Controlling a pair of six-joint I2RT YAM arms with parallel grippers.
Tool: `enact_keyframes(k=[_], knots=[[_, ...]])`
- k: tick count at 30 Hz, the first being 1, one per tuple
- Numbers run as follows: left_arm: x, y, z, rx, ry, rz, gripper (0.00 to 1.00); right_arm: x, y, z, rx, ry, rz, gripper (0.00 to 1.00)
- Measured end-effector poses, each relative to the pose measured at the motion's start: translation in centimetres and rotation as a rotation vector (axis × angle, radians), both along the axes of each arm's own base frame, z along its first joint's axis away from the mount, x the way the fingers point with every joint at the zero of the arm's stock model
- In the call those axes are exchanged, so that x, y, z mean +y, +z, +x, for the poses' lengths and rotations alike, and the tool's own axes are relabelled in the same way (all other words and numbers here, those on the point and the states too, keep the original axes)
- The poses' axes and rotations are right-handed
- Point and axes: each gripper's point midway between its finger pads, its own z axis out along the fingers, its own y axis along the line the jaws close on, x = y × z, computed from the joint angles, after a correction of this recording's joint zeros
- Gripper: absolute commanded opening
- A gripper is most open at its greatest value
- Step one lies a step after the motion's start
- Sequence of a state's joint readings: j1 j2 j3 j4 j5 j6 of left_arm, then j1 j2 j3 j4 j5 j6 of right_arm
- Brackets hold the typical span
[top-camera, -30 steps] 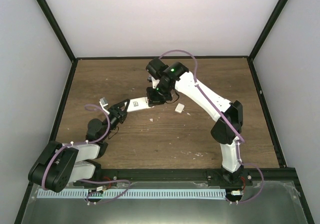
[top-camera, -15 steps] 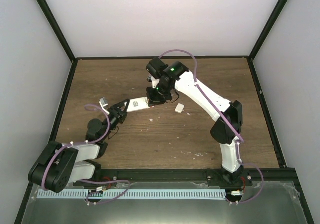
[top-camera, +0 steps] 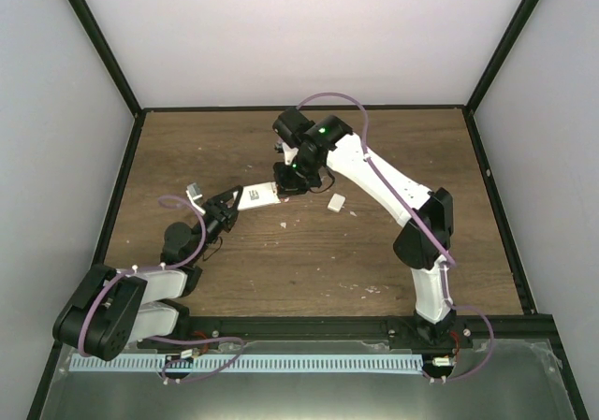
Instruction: Load the batteries into the remote control
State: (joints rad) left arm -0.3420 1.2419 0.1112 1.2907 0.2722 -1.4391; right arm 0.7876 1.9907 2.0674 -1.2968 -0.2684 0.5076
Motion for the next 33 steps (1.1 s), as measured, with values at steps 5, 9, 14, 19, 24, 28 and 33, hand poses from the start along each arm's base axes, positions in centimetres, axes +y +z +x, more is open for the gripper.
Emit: enact_keyframes(k=[5,9,14,19,24,28,33], knots=[[0.0,-0.2,0.1,0.009,0.002,0.003,0.0,0.1,-0.3,0.2,-0.005,0.0,-0.005,0.01],[0.1,-0.4,0.1,0.015,0.005,0.004,0.0,0.1,-0.4,0.5,-0.014,-0.003,-0.01,0.01],[0.2,-0.4,0.2,0.019,0.015,-0.003,0.0,0.2,-0.1,0.8,-0.034,0.002,-0.005,0.02],[0.2,-0.1,0.1,0.025,0.009,-0.027,0.0,0.8,1.1,1.6,-0.084,0.004,0.027,0.03],[0.2,-0.2,0.1,0.038,0.006,-0.045,0.0,0.9,1.6,2.1,-0.109,-0.001,0.036,0.05],[0.2,-0.2,0.1,0.046,0.004,-0.056,0.0,0.8,2.2,2.5,-0.136,-0.005,0.037,0.1],[0.2,-0.2,0.2,0.058,0.005,-0.069,0.0,0.2,4.2,3.2,-0.229,-0.002,0.045,0.37]])
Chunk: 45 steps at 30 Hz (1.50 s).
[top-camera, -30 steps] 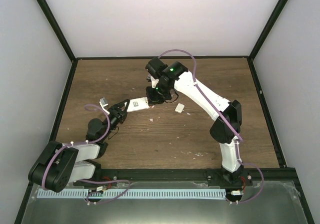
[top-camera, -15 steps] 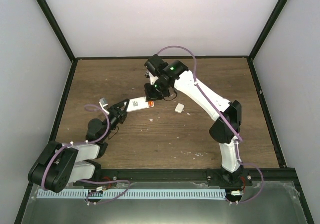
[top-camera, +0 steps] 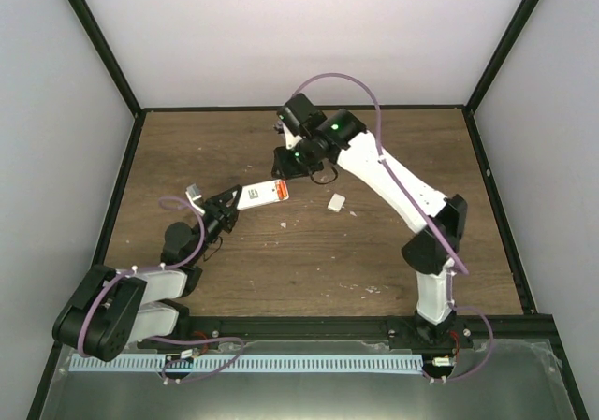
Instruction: Load the batteries into the remote control
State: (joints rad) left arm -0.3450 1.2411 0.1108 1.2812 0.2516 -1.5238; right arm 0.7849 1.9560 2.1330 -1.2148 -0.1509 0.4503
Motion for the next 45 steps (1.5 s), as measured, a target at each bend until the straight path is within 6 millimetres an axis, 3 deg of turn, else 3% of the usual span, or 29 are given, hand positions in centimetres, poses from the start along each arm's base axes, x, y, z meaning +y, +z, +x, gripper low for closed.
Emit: enact_keyframes(k=[4,8,10,13,16,20,33,45], knots=[[-0.1,-0.3,-0.1,0.027,-0.007,-0.013,0.0,-2.0,2.4,-0.4,-0.133,0.001,0.028,0.67],[-0.2,-0.5,-0.3,0.062,-0.022,-0.03,0.0,-4.9,3.9,-2.0,-0.268,0.006,0.101,0.79],[-0.2,-0.4,-0.5,0.078,-0.032,-0.04,0.0,-6.1,3.8,-2.5,-0.31,-0.004,0.145,0.91],[-0.5,-0.1,-0.7,0.095,-0.05,-0.044,0.0,-7.8,2.7,-2.5,-0.343,-0.021,0.222,0.99],[-0.8,0.6,-0.8,0.109,-0.073,-0.05,0.0,-8.5,0.6,-2.6,-0.333,-0.015,0.274,1.0],[-1.3,1.0,-1.1,0.129,-0.108,-0.056,0.0,-7.4,-1.8,-3.5,-0.297,0.053,0.332,1.0],[-2.1,0.4,-2.9,0.202,-0.194,-0.055,0.0,-4.5,0.0,-5.2,-0.344,0.226,0.533,1.0],[-2.9,0.6,-3.2,0.222,-0.251,-0.061,0.0,-3.4,-2.0,-6.0,-0.253,0.283,0.567,1.0]])
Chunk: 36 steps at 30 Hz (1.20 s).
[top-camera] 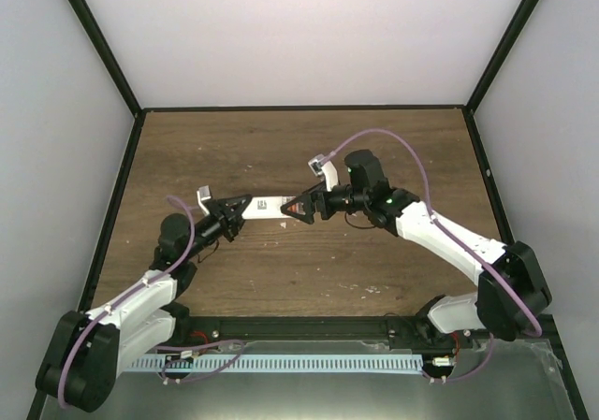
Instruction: Load the batteries into the remote control
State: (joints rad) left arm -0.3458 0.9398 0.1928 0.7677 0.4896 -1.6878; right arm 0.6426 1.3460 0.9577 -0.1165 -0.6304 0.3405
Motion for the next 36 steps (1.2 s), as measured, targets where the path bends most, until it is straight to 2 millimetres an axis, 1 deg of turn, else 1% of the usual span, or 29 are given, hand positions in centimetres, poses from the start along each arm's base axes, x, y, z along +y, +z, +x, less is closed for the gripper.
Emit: enact_keyframes(k=[5,10,18,22,31,33,36], knots=[[-0.28,-0.09,0.2,0.017,-0.013,-0.006,0.0,-0.06,-1.05,-0.61,0.02,0.02,0.0,1.0],[-0.48,-0.47,0.46,0.035,-0.02,-0.002,0.0,0.1,-0.9,-0.68,0.009,0.031,0.016,0.92],[-0.61,0.03,0.61,0.025,-0.024,-0.005,0.0,0.36,-0.37,-0.79,-0.01,0.051,0.037,0.81],[-0.61,0.03,0.61,0.025,-0.024,-0.005,0.0,0.47,-0.68,-0.87,-0.003,0.062,0.034,0.78],[-0.61,0.03,0.6,0.025,-0.025,-0.005,0.0,0.55,-0.91,-0.9,0.004,0.068,0.032,0.75],[-0.61,0.03,0.6,0.025,-0.025,-0.005,0.0,0.55,-0.93,-0.9,0.005,0.067,0.032,0.72],[-0.63,0.03,0.59,0.025,-0.026,-0.005,0.0,0.55,-0.91,-0.89,0.006,0.066,0.033,0.69]])
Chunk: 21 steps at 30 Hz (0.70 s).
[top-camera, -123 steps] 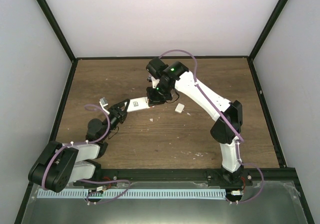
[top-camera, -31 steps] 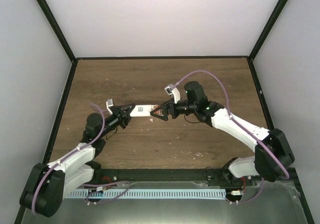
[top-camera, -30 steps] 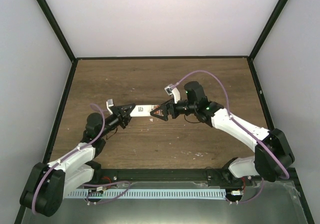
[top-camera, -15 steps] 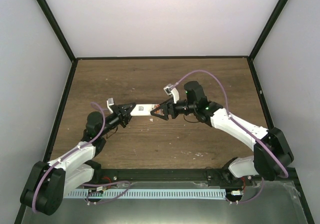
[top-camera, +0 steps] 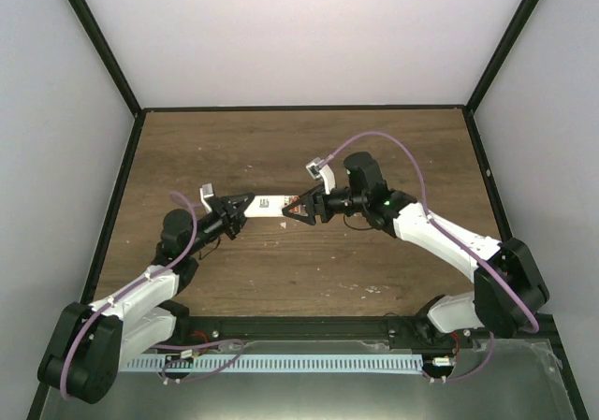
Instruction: Load the batteries into the remote control
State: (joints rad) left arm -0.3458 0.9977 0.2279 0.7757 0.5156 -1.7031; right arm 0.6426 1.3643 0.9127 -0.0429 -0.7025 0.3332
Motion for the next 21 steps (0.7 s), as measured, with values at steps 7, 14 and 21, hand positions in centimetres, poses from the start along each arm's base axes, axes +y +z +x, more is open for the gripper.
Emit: enact_keyframes(k=[7,14,21], knots=[[-0.04,0.02,-0.04,-0.001,-0.003,0.0,0.0,0.0,0.0,0.01,0.001,-0.001,0.0,0.65],[-0.11,0.14,-0.13,-0.007,-0.01,-0.002,0.0,0.01,0.02,0.01,0.003,-0.001,0.001,0.6],[-0.15,0.17,-0.18,-0.01,-0.013,0.0,0.0,0.07,-0.21,0.23,0.015,-0.004,0.003,0.57]])
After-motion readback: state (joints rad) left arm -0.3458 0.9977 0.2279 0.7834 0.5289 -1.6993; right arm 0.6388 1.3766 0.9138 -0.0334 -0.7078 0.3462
